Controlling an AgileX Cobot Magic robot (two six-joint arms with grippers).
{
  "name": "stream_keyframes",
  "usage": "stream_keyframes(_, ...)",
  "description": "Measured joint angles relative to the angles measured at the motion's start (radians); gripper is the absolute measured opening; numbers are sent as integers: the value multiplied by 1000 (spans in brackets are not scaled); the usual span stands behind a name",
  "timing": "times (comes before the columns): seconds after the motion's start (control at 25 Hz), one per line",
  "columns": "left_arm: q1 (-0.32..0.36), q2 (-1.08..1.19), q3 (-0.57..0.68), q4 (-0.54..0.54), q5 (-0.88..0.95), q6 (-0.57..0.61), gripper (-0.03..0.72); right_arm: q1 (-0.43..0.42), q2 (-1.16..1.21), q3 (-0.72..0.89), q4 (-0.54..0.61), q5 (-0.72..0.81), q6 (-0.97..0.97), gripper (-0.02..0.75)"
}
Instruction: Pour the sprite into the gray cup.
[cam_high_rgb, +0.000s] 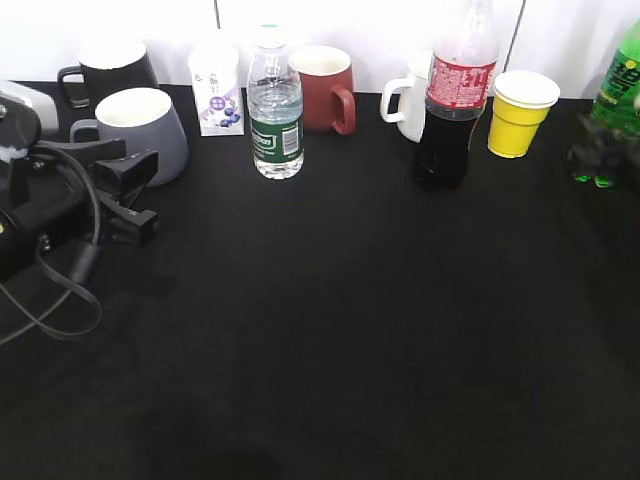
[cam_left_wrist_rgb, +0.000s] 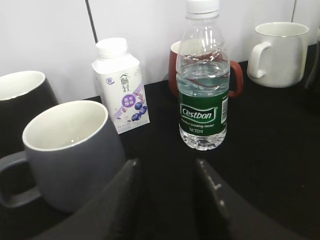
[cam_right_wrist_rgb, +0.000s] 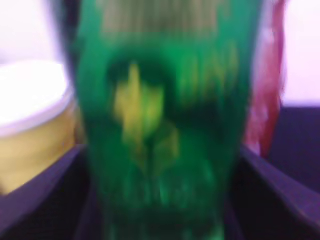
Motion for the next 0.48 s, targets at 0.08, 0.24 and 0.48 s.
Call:
stream_keyframes(0.08, 0, -4, 0, 0, 5, 0, 272, 0, -49, 72, 22, -6, -1, 640)
stream_keyframes(0.24, 0, -117, -47, -29, 305, 0, 272, 0, -357, 164, -27, 416, 0, 633)
stream_keyframes(0.48, 0, -295, -287, 22, 1199, -27, 272, 53, -758, -16, -1, 1661, 3, 596)
